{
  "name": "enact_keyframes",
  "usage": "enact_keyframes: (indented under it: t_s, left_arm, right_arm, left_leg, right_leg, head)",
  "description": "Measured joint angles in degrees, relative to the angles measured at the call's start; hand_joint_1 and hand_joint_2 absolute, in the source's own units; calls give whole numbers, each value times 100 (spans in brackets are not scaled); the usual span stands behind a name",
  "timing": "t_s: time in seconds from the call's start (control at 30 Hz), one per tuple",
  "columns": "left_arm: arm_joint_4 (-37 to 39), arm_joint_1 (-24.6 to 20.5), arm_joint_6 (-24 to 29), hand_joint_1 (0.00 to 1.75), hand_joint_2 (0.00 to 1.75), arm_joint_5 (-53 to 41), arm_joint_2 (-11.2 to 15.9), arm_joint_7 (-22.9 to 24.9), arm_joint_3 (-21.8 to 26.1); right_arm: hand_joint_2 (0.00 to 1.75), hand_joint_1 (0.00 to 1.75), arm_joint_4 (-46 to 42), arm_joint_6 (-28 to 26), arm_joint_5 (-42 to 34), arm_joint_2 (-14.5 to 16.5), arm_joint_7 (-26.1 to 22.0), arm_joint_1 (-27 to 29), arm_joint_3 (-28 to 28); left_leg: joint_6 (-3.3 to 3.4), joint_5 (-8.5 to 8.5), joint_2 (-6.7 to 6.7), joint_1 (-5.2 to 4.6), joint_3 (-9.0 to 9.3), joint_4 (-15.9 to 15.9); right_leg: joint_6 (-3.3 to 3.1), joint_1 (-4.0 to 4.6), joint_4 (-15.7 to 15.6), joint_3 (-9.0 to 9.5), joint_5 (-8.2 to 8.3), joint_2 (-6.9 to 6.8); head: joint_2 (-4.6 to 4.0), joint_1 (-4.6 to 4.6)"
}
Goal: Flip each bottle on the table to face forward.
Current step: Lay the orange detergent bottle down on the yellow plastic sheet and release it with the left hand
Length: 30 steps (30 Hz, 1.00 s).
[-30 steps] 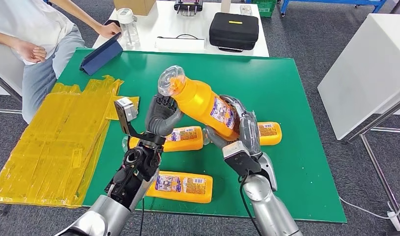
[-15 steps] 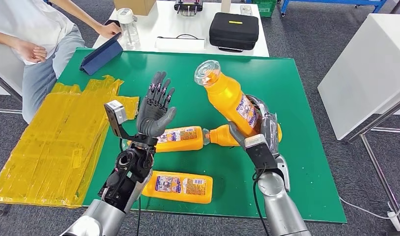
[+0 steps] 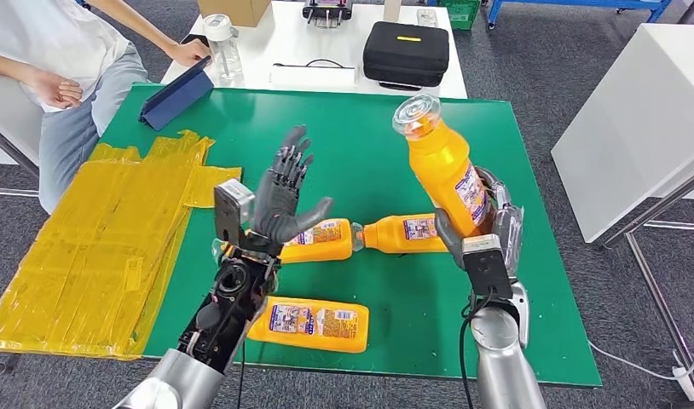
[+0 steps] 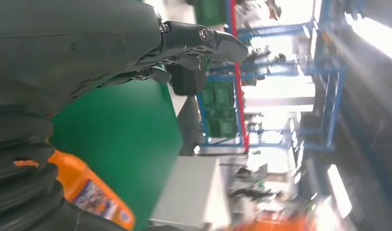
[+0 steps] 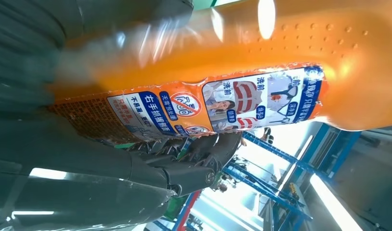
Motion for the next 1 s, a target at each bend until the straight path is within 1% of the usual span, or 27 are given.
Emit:
enact_keyframes:
  t_s: [0.27, 0.43, 0.6, 0.8, 1.0]
  left_arm:
    - [-72, 33, -126, 0, 175, -359, -141, -12, -442]
    - [-59, 31, -291, 0, 175, -378, -264, -54, -707]
    - [-57, 25, -381, 0, 175, -338, -319, -54, -854]
    - [-56, 2, -336, 0, 175, -234, -373, -25, -1016]
    - [-25, -4, -245, 0, 175, -110, -379, -14, -1010]
  right_arm:
    - [175, 175, -89, 96, 51, 45, 43, 39, -52]
    - [175, 175, -99, 148, 96, 61, 61, 52, -52]
    - [175, 175, -60, 194, 96, 64, 60, 29, -40]
    - [175, 175, 386, 209, 72, 172, -48, -229, 119]
    - [175, 175, 780, 176, 64, 329, -68, -436, 361]
  left_leg:
    - [0, 0, 0, -1, -1, 0]
    - [0, -1, 1, -1, -1, 0]
    - [0, -1, 1, -1, -1, 0]
    - [0, 0, 3, 0, -1, 0]
    - [0, 1, 2, 1, -1, 0]
  right_leg:
    - [0, -1, -1, 0, 0, 0]
    - [0, -1, -1, 0, 0, 1]
    - [0, 0, 0, 0, 0, 1]
    - [0, 1, 1, 0, 0, 1]
    - [0, 1, 2, -1, 0, 1]
  head:
    - [-1, 0]
    - [0, 0]
    - [0, 0]
    - [0, -1]
    - [-1, -1]
